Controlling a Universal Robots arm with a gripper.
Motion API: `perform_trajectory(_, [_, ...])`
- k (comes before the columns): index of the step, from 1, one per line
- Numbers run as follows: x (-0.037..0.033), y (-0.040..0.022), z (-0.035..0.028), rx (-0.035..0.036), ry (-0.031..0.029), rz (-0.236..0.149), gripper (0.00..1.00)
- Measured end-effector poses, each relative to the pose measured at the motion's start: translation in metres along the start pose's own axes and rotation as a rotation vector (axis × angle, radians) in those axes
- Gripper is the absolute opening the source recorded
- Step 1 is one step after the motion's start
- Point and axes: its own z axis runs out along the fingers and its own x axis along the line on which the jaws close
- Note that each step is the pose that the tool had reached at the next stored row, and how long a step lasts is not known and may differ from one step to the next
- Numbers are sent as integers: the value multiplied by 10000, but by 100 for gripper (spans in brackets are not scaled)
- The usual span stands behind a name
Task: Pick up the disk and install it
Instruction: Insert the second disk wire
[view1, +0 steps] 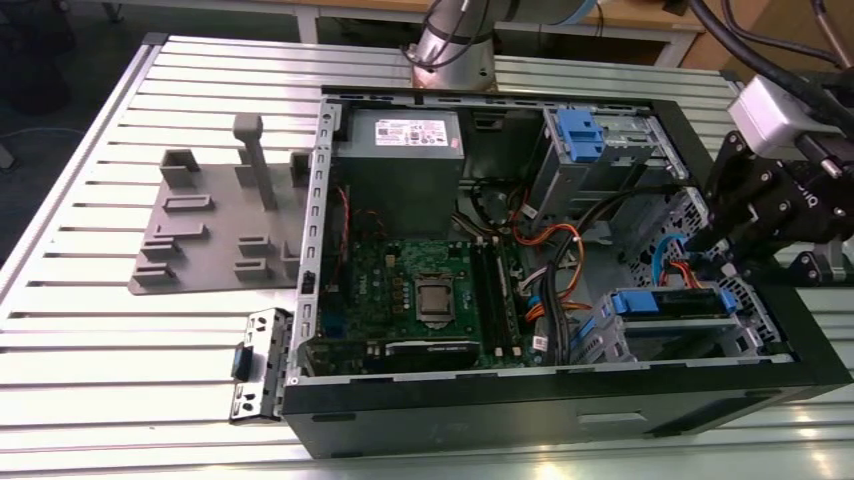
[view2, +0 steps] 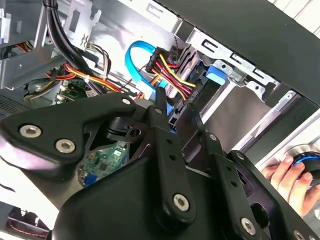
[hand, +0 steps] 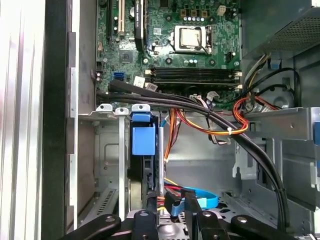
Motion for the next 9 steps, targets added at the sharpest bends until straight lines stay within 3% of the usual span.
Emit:
perform_trajectory(6, [3,0,5,1,0,0,35])
perform_trajectory(9, [4,0,6,1,1,0,28])
